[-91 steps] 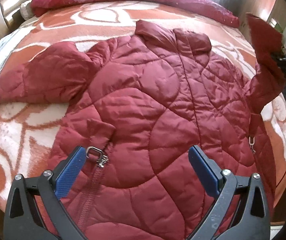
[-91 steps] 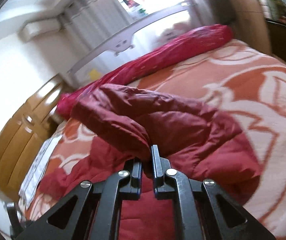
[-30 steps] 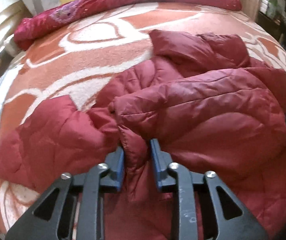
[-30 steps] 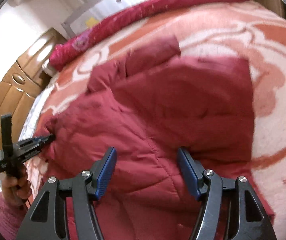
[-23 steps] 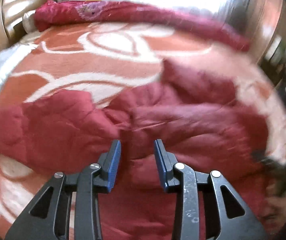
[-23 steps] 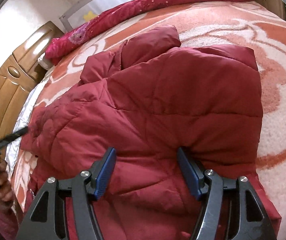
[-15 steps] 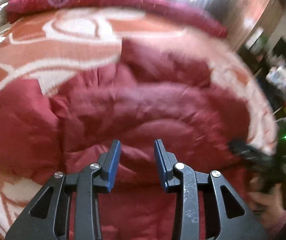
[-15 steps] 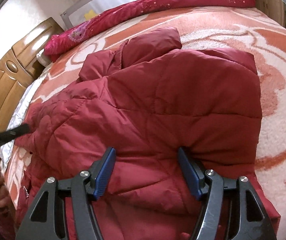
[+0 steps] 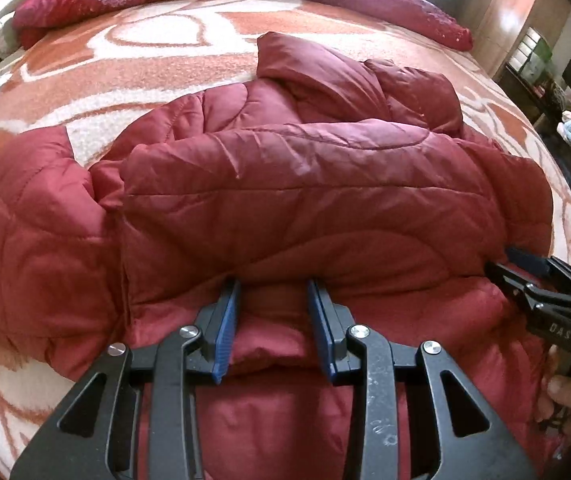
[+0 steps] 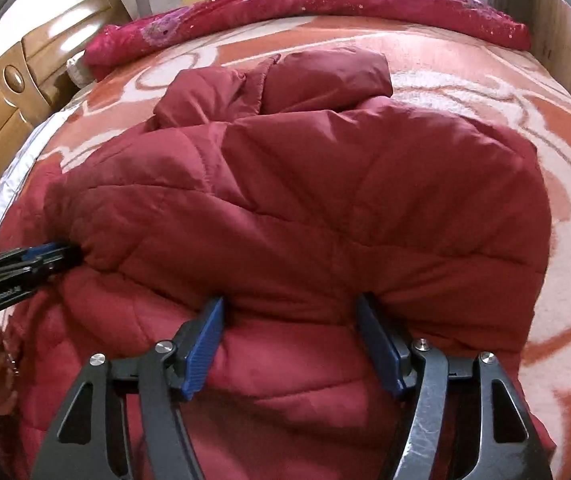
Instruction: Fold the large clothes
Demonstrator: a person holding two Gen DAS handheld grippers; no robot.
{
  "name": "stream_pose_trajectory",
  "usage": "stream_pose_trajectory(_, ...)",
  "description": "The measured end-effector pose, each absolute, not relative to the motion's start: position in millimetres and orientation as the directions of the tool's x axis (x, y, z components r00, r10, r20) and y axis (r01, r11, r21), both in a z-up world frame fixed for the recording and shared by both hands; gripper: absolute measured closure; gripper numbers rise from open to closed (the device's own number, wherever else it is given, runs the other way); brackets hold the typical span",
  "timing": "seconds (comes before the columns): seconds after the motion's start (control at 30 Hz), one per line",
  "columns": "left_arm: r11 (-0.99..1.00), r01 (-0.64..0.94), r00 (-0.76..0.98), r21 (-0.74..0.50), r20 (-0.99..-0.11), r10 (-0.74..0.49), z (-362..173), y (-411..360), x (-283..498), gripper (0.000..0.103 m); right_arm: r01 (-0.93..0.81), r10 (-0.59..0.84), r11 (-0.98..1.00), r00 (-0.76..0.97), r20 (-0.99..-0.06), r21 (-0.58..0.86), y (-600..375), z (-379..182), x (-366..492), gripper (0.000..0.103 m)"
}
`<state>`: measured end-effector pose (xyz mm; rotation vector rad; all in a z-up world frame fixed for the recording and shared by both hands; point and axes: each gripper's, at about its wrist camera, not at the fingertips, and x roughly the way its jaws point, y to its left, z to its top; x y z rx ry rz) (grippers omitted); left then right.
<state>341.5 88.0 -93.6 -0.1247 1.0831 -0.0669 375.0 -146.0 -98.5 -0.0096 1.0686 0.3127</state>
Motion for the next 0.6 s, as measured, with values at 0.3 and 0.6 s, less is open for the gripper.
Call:
stream_pose_trajectory(0.3,0.966,-0.04,0.489,-0.255,-0.848,-0.204,-88,109,332,0.07,-0.262,0.23,0.958,0.45,-0.863,0.118,-144,-99,376,0.033)
stream_pose_trajectory(0.6,0.937,-0.101,0.532,-0.335,-0.814,-0.234,-64,138,301,0.05,-0.258,0.24,0.957,0.45,-0.86,0.132,-144,-93,374,0.033)
